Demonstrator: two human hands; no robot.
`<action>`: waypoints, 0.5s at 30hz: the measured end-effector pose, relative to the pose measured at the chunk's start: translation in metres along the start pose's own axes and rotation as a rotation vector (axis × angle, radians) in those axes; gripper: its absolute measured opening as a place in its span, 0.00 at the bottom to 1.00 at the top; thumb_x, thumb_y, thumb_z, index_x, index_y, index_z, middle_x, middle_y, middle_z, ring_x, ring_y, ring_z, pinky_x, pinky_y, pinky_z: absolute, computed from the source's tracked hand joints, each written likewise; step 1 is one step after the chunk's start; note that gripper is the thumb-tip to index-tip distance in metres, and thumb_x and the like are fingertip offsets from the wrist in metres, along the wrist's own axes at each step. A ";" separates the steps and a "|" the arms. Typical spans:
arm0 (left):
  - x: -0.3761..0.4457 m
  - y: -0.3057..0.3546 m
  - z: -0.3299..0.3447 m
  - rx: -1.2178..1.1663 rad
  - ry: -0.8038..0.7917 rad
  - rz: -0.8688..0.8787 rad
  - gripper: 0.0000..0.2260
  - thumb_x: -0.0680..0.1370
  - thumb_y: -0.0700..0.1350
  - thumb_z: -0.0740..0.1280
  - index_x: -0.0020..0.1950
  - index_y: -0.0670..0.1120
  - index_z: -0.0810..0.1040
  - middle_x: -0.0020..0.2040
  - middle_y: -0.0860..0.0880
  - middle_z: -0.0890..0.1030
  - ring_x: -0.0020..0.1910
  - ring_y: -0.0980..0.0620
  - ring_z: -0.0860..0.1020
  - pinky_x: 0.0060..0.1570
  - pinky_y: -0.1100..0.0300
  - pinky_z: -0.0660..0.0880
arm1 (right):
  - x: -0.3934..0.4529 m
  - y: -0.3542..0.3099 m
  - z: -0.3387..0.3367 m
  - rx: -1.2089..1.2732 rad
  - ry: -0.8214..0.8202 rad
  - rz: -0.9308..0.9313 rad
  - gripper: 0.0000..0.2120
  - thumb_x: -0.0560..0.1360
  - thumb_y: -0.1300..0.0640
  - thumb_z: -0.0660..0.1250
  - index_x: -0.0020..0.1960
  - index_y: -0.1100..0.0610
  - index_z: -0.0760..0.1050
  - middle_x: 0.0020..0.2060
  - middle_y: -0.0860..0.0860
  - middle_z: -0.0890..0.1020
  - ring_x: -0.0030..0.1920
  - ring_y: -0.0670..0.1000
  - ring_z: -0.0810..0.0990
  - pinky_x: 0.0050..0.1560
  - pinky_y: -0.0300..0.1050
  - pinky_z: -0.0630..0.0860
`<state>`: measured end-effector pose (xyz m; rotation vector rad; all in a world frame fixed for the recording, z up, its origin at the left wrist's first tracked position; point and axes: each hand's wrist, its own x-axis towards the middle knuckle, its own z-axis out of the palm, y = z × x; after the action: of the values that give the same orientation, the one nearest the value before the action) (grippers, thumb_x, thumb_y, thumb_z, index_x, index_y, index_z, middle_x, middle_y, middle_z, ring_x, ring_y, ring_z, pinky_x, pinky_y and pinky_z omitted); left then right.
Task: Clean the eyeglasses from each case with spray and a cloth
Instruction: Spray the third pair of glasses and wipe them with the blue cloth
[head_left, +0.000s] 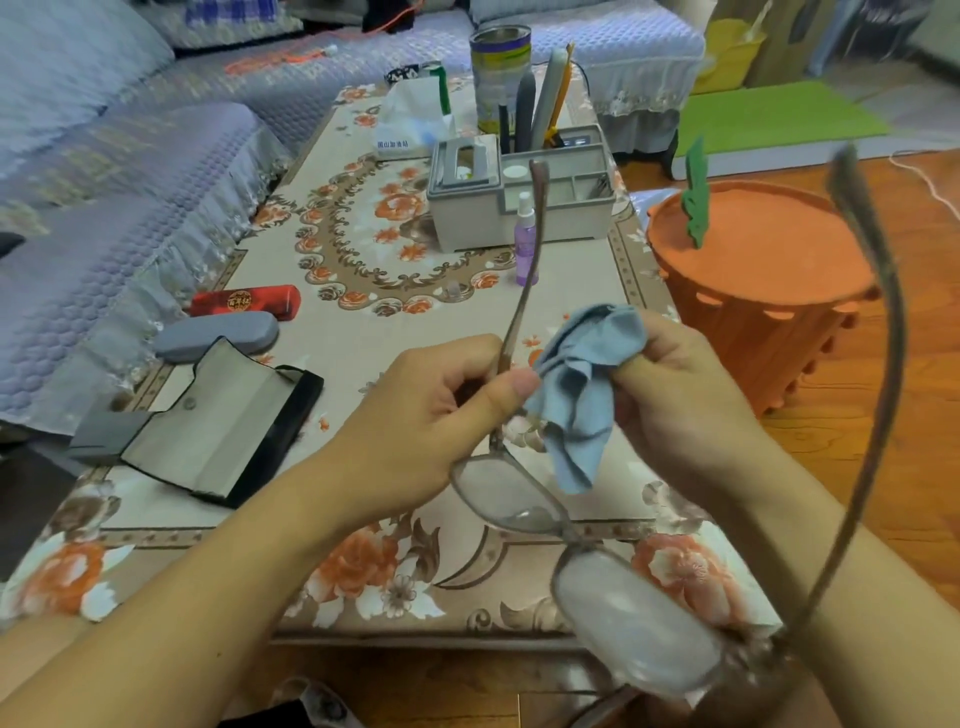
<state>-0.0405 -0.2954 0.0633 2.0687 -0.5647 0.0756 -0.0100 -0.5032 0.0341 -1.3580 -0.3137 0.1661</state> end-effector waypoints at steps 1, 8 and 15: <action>0.001 -0.002 -0.002 0.084 0.059 0.039 0.19 0.82 0.53 0.62 0.37 0.41 0.71 0.32 0.49 0.71 0.32 0.56 0.69 0.34 0.61 0.66 | 0.003 -0.001 -0.007 -0.043 -0.009 0.015 0.08 0.80 0.69 0.62 0.52 0.69 0.79 0.45 0.62 0.85 0.45 0.57 0.84 0.49 0.53 0.81; 0.008 -0.006 -0.007 0.392 0.201 0.426 0.25 0.85 0.52 0.56 0.36 0.36 0.73 0.33 0.45 0.71 0.34 0.50 0.67 0.36 0.63 0.65 | -0.001 -0.007 -0.028 -0.122 -0.603 0.406 0.11 0.79 0.65 0.66 0.58 0.70 0.80 0.54 0.62 0.85 0.55 0.59 0.84 0.59 0.50 0.79; 0.011 -0.013 0.000 0.369 0.170 0.613 0.16 0.84 0.50 0.59 0.41 0.42 0.69 0.35 0.40 0.72 0.33 0.42 0.72 0.32 0.47 0.68 | -0.002 -0.006 -0.009 0.140 -0.571 0.493 0.24 0.73 0.59 0.70 0.59 0.78 0.73 0.54 0.66 0.72 0.55 0.62 0.69 0.61 0.57 0.73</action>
<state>-0.0252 -0.2939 0.0564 2.1326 -1.1245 0.7534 -0.0096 -0.5136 0.0377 -1.2074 -0.4267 0.9799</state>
